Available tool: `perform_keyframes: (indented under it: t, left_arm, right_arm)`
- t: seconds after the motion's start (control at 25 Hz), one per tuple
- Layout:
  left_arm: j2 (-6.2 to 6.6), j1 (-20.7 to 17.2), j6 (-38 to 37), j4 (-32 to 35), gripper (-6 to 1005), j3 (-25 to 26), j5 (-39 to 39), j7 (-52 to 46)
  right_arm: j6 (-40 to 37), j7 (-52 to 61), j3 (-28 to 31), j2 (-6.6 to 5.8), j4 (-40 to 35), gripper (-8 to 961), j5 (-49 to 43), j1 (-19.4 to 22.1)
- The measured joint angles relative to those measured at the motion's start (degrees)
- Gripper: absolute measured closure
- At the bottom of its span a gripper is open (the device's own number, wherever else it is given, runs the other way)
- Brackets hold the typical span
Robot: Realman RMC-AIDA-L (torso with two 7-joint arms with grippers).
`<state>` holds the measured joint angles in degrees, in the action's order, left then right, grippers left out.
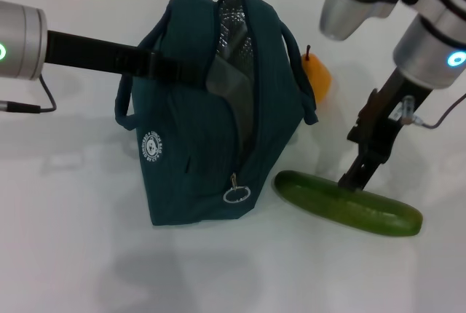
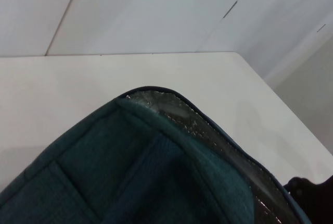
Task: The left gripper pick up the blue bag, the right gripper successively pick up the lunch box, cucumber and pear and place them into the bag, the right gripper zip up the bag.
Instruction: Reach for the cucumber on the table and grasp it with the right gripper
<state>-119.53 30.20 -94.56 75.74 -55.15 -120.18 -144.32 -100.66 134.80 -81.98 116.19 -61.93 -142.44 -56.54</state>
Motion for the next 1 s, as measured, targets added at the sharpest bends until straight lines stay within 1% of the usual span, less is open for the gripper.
perform_keyframes:
  t: [0.28, 0.6, 0.8, 1.0]
  left_arm:
    - [0.04, -0.3, 0.0, -0.2, 960, 0.1, 0.8, 0.3]
    - [0.08, -0.3, 0.0, -0.2, 960, -0.1, 1.5, 0.5]
    - [0.05, -0.3, 0.0, -0.2, 960, 0.1, 1.5, 0.5]
    - [0.01, -0.3, 0.0, -0.2, 960, 0.1, 1.5, 0.5]
  right_arm:
    - [3.6, 0.5, -5.9, 0.0, 1.3, 96, 3.3, 1.0]
    - [5.2, 0.6, -10.7, 0.0, 2.8, 104, 5.5, 0.9]
    - [7.7, 0.8, -14.2, 0.0, 4.2, 109, 5.3, 0.7]
    - [9.5, 0.8, -15.8, 0.0, 4.9, 114, 5.1, 0.3]
